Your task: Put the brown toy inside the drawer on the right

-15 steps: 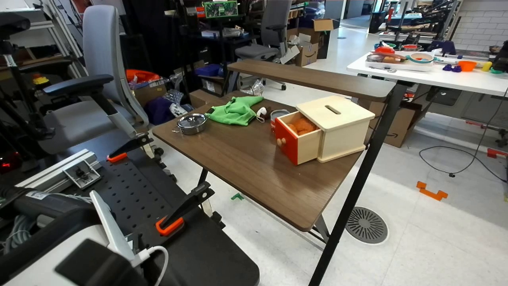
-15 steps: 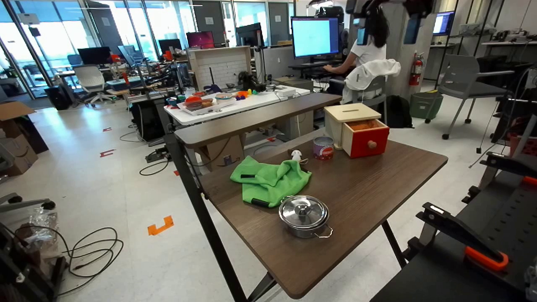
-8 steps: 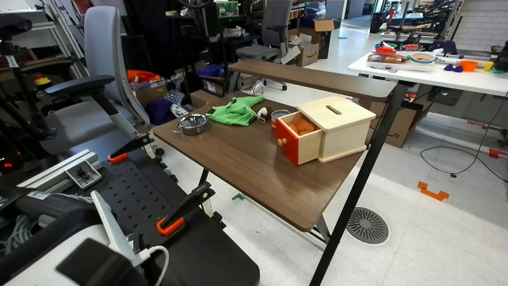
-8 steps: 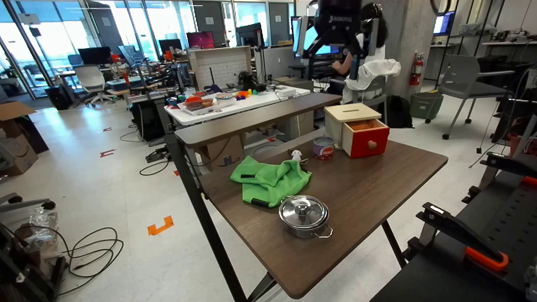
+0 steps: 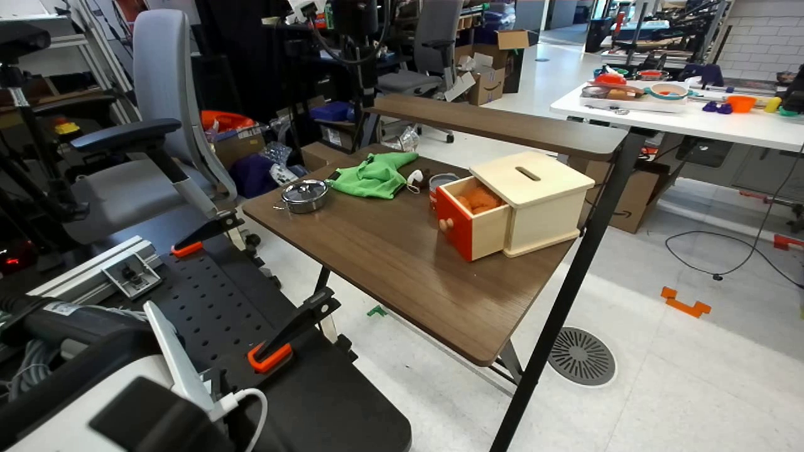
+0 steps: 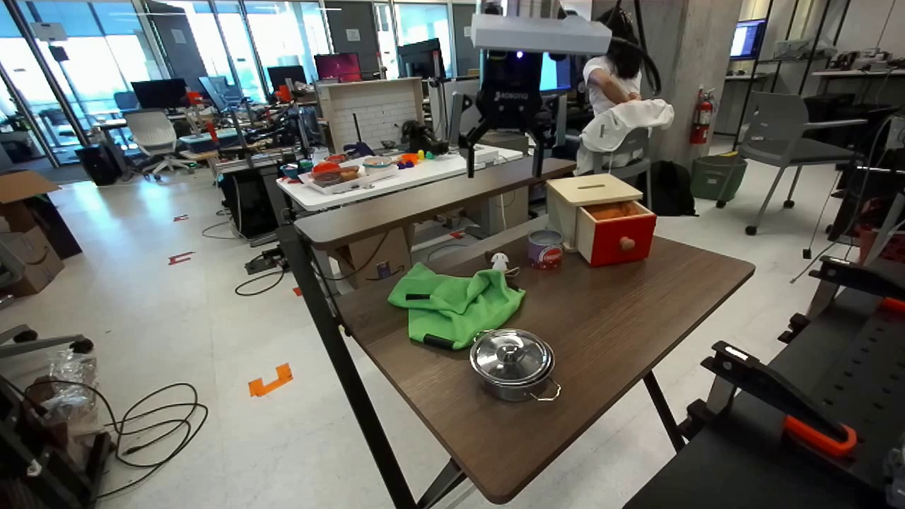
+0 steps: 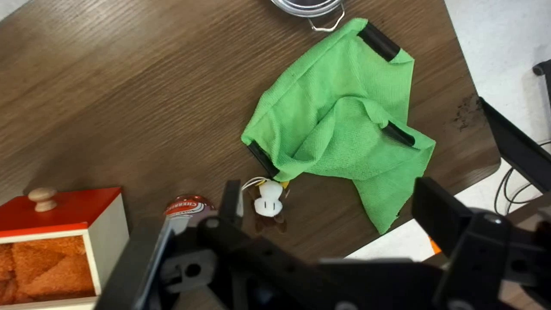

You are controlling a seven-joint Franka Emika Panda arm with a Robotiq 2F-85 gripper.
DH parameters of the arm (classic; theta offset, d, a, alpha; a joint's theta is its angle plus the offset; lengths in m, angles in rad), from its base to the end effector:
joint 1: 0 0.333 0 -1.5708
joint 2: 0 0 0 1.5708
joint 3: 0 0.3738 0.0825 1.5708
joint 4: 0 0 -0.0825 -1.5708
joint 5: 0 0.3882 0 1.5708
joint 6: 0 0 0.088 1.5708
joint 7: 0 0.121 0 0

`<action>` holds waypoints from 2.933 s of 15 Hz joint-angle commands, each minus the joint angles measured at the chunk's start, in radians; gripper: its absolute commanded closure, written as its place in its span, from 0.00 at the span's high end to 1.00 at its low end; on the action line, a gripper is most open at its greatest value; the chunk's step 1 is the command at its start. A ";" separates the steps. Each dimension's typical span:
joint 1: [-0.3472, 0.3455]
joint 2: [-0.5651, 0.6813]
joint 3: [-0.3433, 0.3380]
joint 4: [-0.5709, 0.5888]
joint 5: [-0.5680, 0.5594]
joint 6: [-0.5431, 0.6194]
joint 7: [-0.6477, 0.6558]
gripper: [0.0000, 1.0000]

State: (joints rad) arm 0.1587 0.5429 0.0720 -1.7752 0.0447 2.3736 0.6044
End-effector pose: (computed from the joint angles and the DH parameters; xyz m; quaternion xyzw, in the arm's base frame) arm 0.6818 0.1552 0.2920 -0.9774 0.2065 -0.0118 0.0429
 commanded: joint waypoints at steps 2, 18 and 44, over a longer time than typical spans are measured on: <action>0.033 0.131 -0.037 0.150 0.028 0.038 0.014 1.00; 0.029 0.412 -0.109 0.402 0.044 0.051 0.058 1.00; 0.019 0.580 -0.136 0.562 0.039 0.019 0.108 0.00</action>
State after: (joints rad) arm 0.1746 1.1074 -0.0575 -1.2506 0.0676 2.4161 0.7084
